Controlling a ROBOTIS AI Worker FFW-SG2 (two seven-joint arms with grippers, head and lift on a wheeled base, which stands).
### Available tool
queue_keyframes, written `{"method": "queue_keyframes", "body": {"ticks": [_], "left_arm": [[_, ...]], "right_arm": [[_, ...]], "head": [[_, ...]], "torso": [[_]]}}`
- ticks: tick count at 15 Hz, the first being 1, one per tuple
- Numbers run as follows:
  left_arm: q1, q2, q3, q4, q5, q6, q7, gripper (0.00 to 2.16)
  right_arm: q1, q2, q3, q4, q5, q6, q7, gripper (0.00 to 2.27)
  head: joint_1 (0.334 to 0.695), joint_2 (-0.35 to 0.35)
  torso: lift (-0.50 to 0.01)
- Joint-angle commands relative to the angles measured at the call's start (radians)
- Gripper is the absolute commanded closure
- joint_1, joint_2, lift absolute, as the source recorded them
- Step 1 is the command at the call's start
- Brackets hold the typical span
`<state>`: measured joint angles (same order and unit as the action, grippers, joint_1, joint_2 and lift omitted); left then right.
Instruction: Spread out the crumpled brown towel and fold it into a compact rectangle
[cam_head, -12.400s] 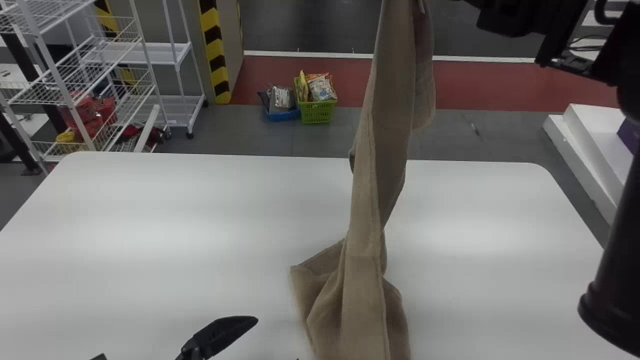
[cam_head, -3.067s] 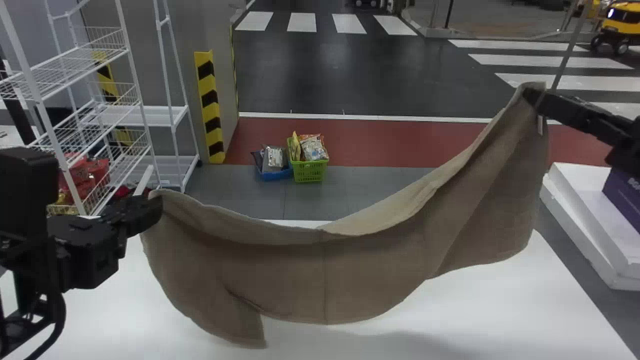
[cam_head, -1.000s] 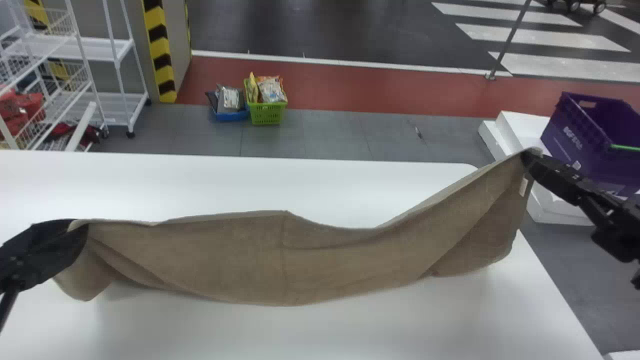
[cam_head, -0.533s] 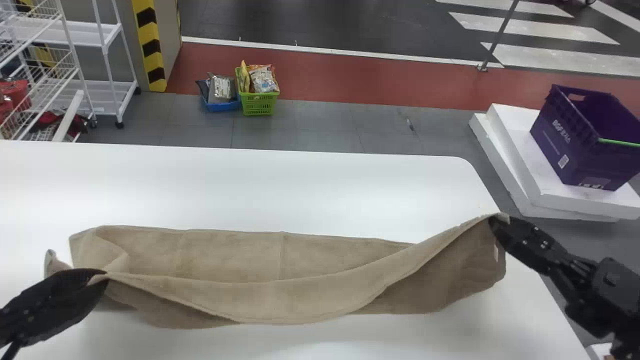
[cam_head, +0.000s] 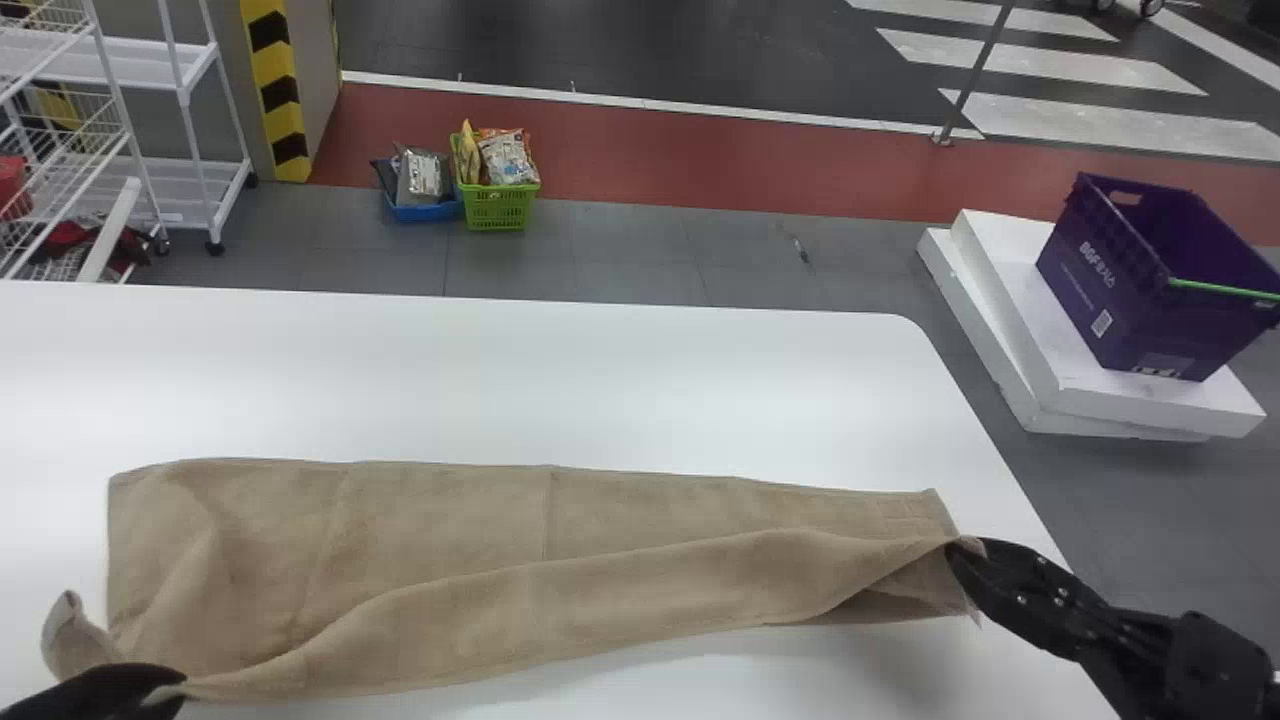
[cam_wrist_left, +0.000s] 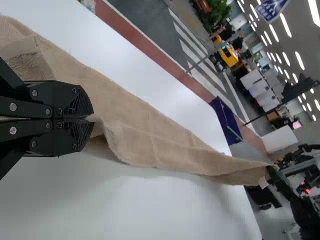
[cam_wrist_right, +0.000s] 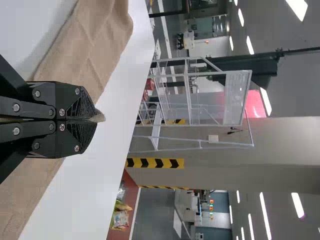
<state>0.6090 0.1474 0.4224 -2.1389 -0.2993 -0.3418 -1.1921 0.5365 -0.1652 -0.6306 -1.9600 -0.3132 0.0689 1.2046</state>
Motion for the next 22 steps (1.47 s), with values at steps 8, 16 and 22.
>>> {"method": "queue_keyframes", "body": {"ticks": [8, 16, 22], "left_arm": [[-0.002, 0.023, 0.047, 0.051, -0.037, -0.045, -0.037, 1.51], [-0.002, 0.032, 0.056, 0.097, -0.11, -0.064, -0.089, 1.51], [-0.002, 0.035, 0.081, 0.1, -0.126, -0.058, -0.116, 0.03]], "right_arm": [[-0.007, -0.074, -0.153, 0.122, 0.014, -0.036, 0.043, 1.45], [0.01, -0.103, -0.074, 0.177, 0.206, -0.171, 0.162, 1.44], [0.014, -0.108, -0.103, 0.177, 0.148, -0.128, 0.162, 0.11]], "head": [[0.695, -0.272], [0.695, -0.301], [0.695, -0.268]], "torso": [[-0.127], [-0.127], [-0.127]]}}
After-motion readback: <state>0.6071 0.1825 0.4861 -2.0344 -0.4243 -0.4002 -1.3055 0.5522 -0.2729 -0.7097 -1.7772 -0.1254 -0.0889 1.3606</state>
